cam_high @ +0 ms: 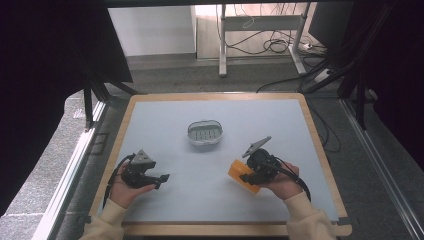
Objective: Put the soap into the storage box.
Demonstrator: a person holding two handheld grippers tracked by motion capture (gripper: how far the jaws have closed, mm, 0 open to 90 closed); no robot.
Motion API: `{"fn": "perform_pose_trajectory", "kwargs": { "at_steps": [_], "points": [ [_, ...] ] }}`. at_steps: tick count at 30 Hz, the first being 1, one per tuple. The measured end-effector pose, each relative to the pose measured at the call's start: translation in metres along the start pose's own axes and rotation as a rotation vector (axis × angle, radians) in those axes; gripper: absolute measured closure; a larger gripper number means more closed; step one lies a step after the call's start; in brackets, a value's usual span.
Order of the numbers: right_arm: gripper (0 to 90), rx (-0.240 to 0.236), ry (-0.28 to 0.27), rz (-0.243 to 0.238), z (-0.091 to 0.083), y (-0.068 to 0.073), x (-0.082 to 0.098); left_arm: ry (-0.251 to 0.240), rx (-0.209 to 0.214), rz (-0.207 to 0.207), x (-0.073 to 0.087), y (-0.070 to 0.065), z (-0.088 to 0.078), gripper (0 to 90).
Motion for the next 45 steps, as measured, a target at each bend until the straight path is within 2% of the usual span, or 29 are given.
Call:
{"fn": "perform_pose_trajectory", "kwargs": {
  "at_steps": [5, 8, 17, 23, 27, 45],
  "points": [
    [61.9, -0.001, -0.003, -0.008, -0.002, -0.005, -0.004, 0.006, 0.003, 0.004, 0.0, 0.0, 0.0, 25.6],
    [61.9, 0.026, 0.009, 0.0, -0.004, -0.009, -0.005, 0.008, 0.003, 0.005, 0.001, 0.0, 0.001, 25.6],
    [61.9, 0.035, -0.001, -0.011, -0.009, -0.014, -0.012, 0.01, 0.001, -0.001, 0.001, 0.002, 0.002, 25.6],
    [61.9, 0.023, -0.005, -0.018, -0.01, -0.02, -0.018, 0.015, 0.002, 0.008, 0.001, 0.002, 0.003, 25.6],
    [61.9, 0.034, -0.005, -0.029, -0.01, -0.024, -0.023, 0.018, 0.005, 0.011, 0.002, 0.001, 0.003, 25.6],
    [61.9, 0.028, -0.013, -0.072, -0.01, -0.031, -0.036, 0.018, 0.0, 0.008, 0.002, 0.002, 0.004, 25.7]
  ]
}}
Point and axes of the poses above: each handheld gripper's, and its own axes: z roughly forward along the jaws, x roughly out of its underside, y roughly to its left, the point moved 8 cm from there along z, roughly forward along the jaws, and after that the axes turned 9 degrees about -x, right-handed, at the moved point
